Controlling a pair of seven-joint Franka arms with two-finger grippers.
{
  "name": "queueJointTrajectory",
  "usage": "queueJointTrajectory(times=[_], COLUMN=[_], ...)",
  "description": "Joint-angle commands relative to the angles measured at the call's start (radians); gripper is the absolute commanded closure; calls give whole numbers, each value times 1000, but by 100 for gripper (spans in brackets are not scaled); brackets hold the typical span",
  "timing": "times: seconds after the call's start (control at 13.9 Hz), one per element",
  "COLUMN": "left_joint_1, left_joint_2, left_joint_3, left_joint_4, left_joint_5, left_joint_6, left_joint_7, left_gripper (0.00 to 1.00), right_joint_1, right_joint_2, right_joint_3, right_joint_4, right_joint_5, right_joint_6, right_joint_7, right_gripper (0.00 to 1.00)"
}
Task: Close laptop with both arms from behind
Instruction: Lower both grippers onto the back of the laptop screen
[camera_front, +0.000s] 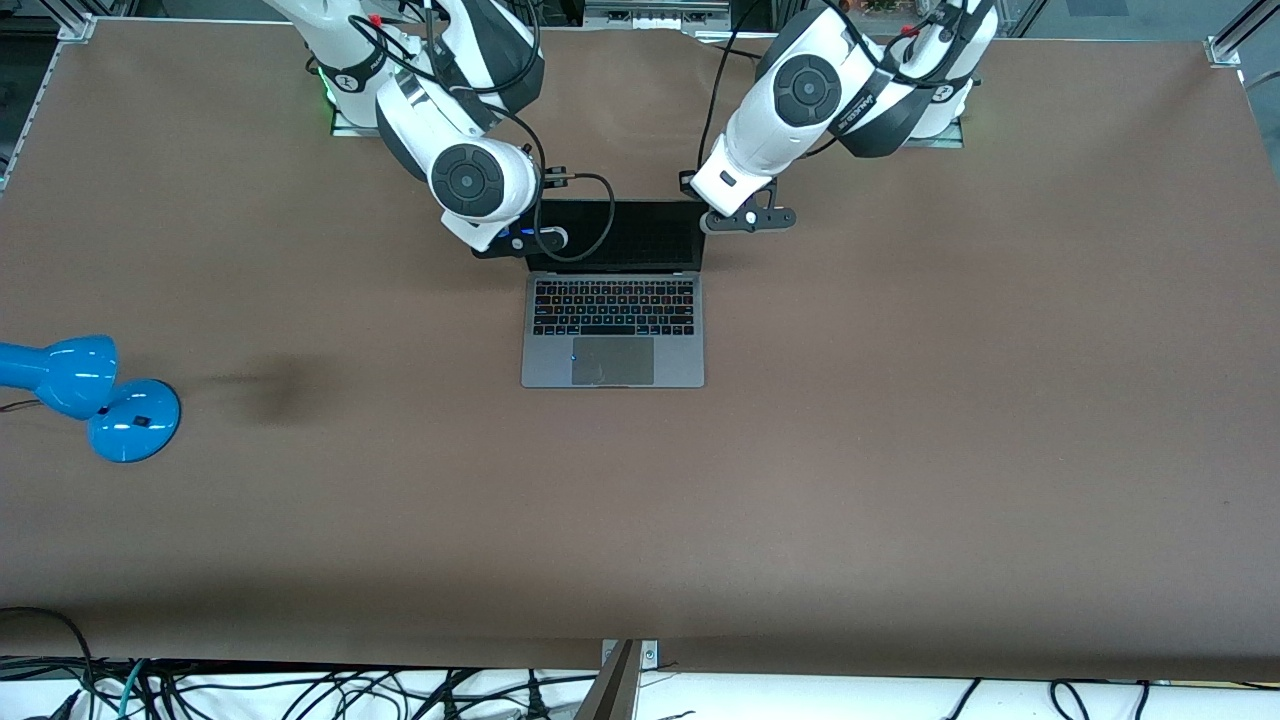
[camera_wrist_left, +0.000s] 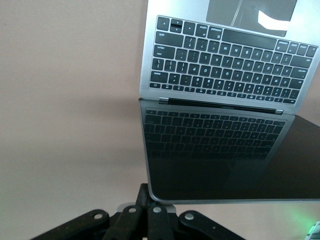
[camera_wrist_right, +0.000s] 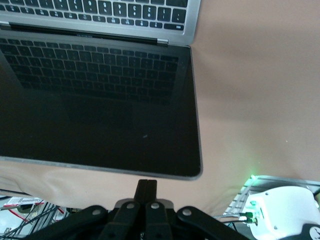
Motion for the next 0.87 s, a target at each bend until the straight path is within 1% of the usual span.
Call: queueJointTrajectory(times=[0.0, 0.51, 0.79], left_joint_1=[3, 9, 15], left_joint_2=[45, 104, 125], left_joint_3=[-8, 4, 11], left_joint_4=[41, 102, 124], left_joint_5=[55, 79, 96], left_joint_6=[2, 2, 2], left_joint_7=[-30, -47, -50], left_gripper=[100, 100, 100], right_joint_1=[-2, -13, -41], right_joint_2=[-10, -8, -1], right_joint_3=[0, -5, -8], right_joint_4=[-13, -8, -8], right_joint_5=[11, -3, -4], right_joint_6=[32, 108, 141], right_joint_7=[-43, -65, -139], right_gripper=[100, 100, 100])
